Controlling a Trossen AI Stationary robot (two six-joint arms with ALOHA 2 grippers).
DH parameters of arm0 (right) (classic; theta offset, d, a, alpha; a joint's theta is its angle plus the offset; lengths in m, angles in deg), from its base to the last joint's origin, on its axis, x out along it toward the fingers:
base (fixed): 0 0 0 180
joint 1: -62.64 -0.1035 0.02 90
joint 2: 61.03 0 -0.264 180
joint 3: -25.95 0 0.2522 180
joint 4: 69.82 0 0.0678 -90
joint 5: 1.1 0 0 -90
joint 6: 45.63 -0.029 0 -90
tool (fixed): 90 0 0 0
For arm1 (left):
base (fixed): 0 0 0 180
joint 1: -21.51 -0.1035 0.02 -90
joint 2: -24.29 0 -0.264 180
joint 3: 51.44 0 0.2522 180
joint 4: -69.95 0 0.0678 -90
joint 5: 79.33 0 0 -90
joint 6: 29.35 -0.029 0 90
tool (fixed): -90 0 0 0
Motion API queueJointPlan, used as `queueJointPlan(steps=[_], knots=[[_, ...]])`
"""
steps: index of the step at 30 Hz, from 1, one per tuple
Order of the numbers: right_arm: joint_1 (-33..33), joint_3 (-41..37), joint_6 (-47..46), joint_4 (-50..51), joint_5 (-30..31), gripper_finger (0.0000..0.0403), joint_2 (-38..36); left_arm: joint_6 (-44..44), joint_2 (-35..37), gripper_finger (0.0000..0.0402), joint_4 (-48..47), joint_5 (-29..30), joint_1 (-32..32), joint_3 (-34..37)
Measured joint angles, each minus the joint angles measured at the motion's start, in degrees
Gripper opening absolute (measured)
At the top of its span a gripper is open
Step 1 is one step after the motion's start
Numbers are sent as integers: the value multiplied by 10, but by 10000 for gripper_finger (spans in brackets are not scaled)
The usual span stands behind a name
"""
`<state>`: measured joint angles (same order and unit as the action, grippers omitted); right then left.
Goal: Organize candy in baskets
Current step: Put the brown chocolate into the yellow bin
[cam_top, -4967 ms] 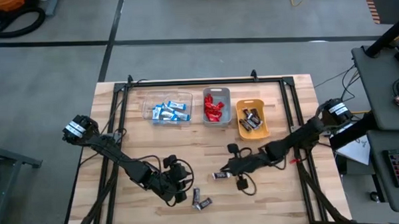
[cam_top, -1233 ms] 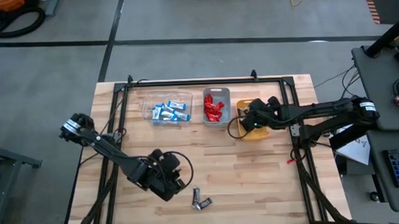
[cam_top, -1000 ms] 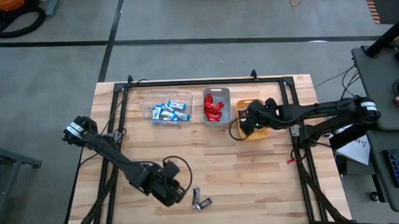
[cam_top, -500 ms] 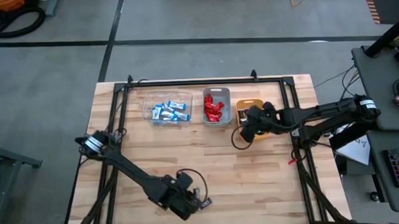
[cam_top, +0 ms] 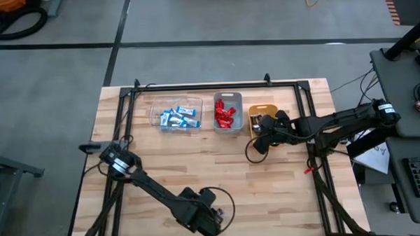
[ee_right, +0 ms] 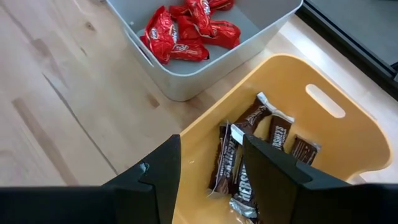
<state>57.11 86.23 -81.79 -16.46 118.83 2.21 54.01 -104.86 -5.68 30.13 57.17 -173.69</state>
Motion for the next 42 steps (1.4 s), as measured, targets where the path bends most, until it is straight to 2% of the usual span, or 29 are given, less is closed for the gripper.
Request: queueJointPlan(steps=[6, 13, 23, 27, 36, 39, 42], knots=[[-2, 0, 0, 1, -1, 164, 0, -7, -26, 235, -24, 9, -6, -26], [-2, 0, 1, 2, -2, 164, 0, 0, -27, 232, -13, 10, -10, 3], [-2, -2, -2, 2, -2, 164, 0, -9, -50, 226, 8, 12, -10, 9], [-2, -3, -2, 2, -2, 164, 0, -14, -58, 184, 15, 9, -10, 8], [-2, -4, -3, 2, -4, 164, 2, -37, -58, 35, 18, 22, -9, 7], [-2, -5, -3, 0, -4, 164, 3, -60, -55, 9, 10, 28, -11, 3], [-10, -6, -1, -1, -4, 164, 3, -83, -54, 8, -10, 49, -11, -10]])
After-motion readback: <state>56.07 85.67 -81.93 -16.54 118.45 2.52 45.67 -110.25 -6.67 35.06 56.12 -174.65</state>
